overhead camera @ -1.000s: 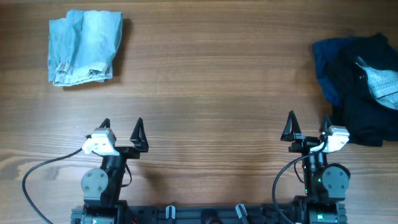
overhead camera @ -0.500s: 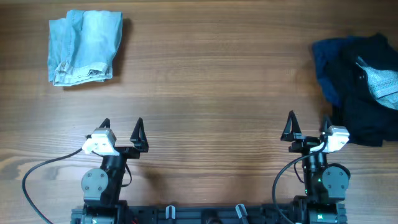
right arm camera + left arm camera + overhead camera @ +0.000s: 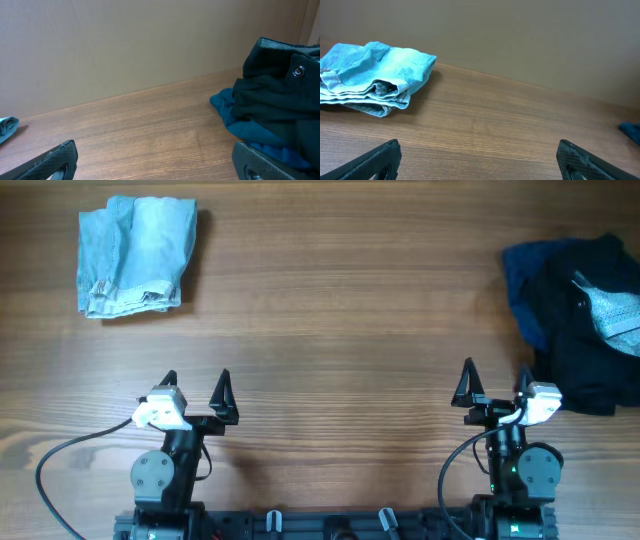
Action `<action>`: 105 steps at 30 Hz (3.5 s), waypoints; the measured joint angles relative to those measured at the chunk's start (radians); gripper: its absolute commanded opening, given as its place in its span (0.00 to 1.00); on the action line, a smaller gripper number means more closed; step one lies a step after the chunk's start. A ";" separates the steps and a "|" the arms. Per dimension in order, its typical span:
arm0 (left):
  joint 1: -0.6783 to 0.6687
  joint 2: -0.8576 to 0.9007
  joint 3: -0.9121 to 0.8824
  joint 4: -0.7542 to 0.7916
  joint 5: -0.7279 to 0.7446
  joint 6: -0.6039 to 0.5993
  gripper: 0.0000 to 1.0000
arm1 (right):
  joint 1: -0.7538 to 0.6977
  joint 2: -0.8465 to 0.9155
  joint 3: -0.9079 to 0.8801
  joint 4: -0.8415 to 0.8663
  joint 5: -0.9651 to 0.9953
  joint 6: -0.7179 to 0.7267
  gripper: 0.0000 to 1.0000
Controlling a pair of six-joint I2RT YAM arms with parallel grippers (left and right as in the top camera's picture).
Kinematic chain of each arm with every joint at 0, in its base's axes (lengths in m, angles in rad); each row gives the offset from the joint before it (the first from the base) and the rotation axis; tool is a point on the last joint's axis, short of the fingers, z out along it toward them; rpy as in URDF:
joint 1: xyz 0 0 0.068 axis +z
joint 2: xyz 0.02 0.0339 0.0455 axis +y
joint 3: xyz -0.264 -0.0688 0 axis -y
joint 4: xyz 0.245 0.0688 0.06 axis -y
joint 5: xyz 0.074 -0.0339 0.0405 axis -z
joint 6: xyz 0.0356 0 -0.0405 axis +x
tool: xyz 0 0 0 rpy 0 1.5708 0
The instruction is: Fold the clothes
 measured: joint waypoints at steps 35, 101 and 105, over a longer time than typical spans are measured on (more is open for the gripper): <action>0.000 0.001 0.000 0.000 0.000 0.000 1.00 | 0.000 0.030 0.000 0.040 -0.060 1.387 1.00; 0.000 0.003 0.000 0.000 0.000 0.000 1.00 | -0.734 1.369 1.012 -0.221 -0.379 0.189 1.00; 0.000 0.002 0.000 0.000 0.000 0.000 1.00 | -0.734 1.447 1.012 -0.177 -0.398 0.166 1.00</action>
